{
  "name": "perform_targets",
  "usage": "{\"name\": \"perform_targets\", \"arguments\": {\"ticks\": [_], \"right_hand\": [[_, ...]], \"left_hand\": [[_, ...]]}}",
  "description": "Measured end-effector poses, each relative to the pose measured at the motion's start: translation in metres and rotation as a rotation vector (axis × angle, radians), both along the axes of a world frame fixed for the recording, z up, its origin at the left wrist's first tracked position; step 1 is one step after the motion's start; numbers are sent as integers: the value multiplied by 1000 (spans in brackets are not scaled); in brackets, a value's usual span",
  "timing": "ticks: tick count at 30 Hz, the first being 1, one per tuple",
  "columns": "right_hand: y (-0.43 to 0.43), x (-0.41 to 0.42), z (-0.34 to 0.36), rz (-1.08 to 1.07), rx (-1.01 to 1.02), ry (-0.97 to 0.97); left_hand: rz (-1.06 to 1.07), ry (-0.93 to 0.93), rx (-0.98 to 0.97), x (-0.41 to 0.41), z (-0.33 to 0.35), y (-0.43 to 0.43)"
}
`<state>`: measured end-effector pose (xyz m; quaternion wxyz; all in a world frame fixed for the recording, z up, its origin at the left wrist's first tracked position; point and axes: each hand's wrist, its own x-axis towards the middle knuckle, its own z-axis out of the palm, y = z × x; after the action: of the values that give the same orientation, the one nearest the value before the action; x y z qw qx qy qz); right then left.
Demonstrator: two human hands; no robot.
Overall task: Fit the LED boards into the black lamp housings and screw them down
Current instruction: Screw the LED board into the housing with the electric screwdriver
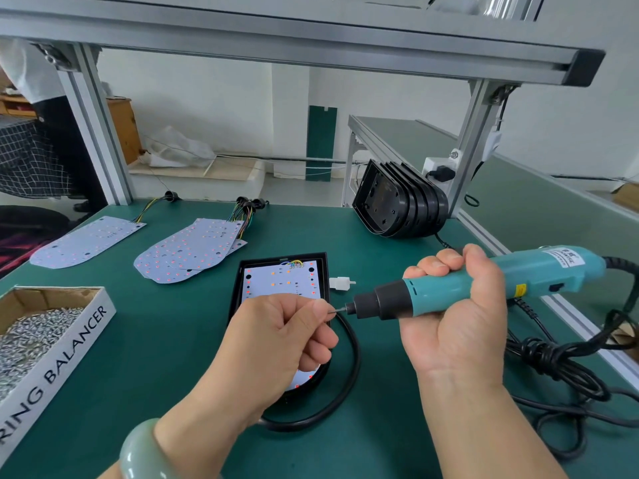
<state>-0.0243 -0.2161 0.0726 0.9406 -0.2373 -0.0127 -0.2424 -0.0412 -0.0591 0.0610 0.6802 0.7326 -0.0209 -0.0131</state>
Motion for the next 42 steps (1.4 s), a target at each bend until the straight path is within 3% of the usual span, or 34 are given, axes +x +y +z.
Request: {"name": "perform_targets", "arguments": {"ticks": [10, 17, 19, 22, 24, 26, 28, 32, 42], "right_hand": [[5, -1, 0, -34, 13, 16], [4, -1, 0, -63, -15, 14], [3, -2, 0, -74, -23, 14], [1, -4, 2, -76, -22, 9], [1, -5, 3, -66, -27, 10], [3, -4, 1, -54, -55, 22], [8, -4, 0, -36, -97, 26], [14, -2, -4, -21, -197, 22], [18, 3, -9, -55, -422, 3]], "left_hand": [[87, 51, -219, 0, -8, -13], [-69, 79, -253, 3, -1, -4], [3, -5, -113, 9, 2, 7], [386, -149, 338, 27, 1, 44], [364, 20, 525, 33, -5, 65], [134, 182, 492, 33, -12, 68], [29, 180, 510, 34, -19, 60], [10, 224, 453, 42, -19, 35], [-47, 197, 526, 48, -19, 15]]}}
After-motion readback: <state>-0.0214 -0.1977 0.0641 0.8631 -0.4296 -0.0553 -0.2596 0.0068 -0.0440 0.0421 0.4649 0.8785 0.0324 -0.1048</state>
